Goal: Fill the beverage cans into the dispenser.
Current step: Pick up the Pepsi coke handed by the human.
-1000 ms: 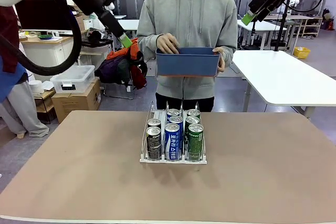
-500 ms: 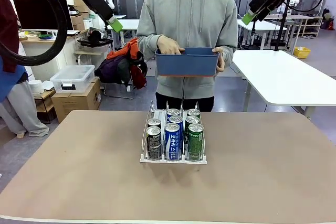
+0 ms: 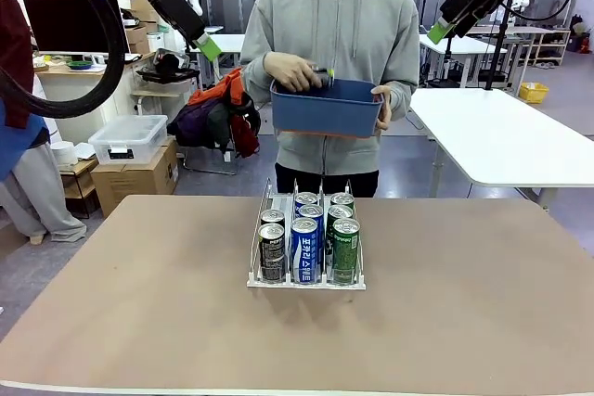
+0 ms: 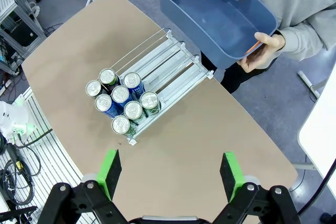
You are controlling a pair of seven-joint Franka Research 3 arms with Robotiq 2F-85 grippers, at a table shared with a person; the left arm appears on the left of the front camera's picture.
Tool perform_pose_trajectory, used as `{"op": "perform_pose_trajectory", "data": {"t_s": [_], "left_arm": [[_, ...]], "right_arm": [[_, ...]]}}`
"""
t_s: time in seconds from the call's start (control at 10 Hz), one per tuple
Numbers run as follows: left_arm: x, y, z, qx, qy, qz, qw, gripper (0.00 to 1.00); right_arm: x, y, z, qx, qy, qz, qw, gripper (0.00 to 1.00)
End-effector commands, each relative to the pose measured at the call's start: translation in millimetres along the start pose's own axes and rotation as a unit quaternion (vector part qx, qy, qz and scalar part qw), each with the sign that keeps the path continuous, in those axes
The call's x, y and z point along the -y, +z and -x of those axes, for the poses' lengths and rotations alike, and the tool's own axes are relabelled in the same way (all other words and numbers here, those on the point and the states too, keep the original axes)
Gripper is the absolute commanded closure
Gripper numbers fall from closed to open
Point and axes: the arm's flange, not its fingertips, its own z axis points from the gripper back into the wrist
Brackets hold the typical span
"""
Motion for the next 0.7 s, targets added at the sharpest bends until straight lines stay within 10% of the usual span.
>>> {"op": "perform_pose_trajectory", "data": {"t_s": [0.0,0.6], "left_arm": [[-0.5,1.0,0.1,0.005,-0.004,0.003,1.000,0.00],[-0.5,1.0,0.1,0.005,-0.004,0.003,1.000,0.00]], "right_arm": [[-0.5,1.1,1.1,-0.003,0.000,-0.002,1.000,0.00],[-0.5,1.1,1.1,-0.003,0.000,-0.002,1.000,0.00]]}}
